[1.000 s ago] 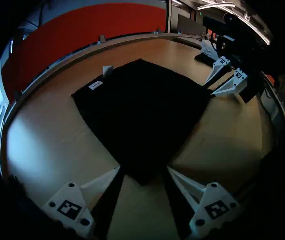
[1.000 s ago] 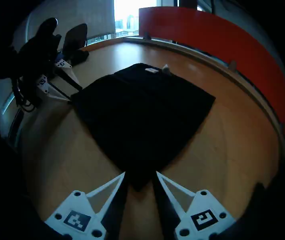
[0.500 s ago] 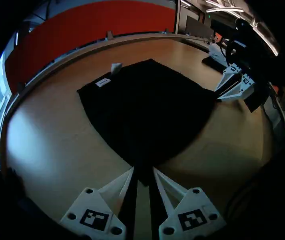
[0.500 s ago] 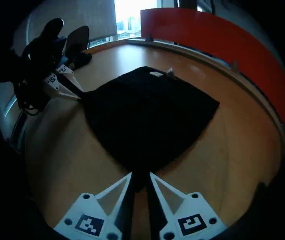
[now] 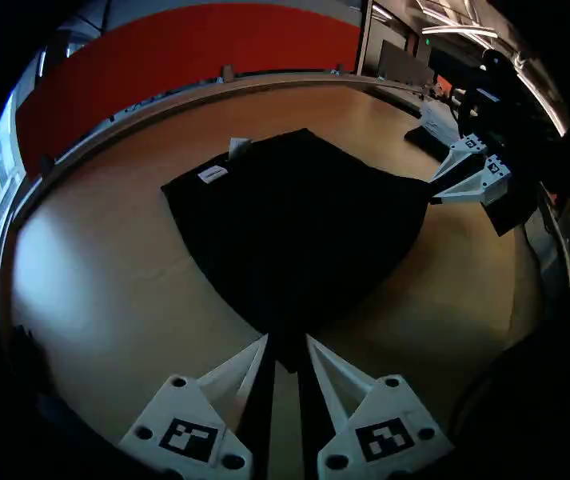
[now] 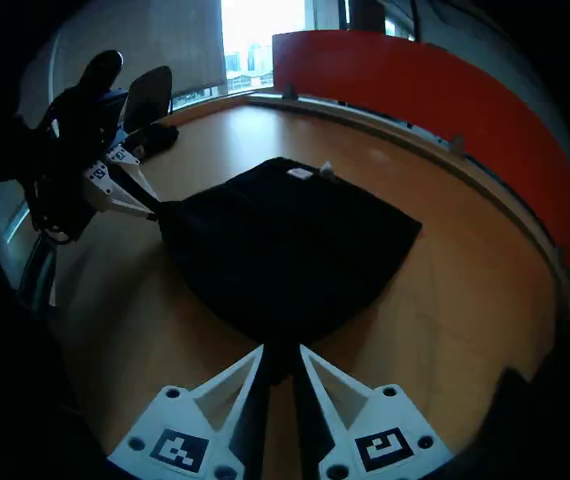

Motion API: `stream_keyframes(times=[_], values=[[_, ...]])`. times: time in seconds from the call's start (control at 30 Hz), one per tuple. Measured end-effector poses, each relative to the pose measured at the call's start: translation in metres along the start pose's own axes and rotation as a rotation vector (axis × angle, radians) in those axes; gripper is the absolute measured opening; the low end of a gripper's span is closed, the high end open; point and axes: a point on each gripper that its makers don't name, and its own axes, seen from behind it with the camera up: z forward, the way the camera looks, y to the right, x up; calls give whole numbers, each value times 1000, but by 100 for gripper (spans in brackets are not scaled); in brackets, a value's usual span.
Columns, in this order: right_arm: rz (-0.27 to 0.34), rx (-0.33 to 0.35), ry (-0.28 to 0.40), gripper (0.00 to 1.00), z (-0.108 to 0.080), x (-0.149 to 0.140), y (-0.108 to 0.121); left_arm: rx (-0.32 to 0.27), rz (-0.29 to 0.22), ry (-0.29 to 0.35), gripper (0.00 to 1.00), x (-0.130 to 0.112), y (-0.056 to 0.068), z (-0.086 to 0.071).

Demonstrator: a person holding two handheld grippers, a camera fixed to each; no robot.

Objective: Fold towel

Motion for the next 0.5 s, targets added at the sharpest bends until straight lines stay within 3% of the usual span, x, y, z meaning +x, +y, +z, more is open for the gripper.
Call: stream_keyframes(times=[0.5], values=[[-23, -25, 66, 17, -39, 38, -3, 5, -49, 57, 17, 31, 8, -45]])
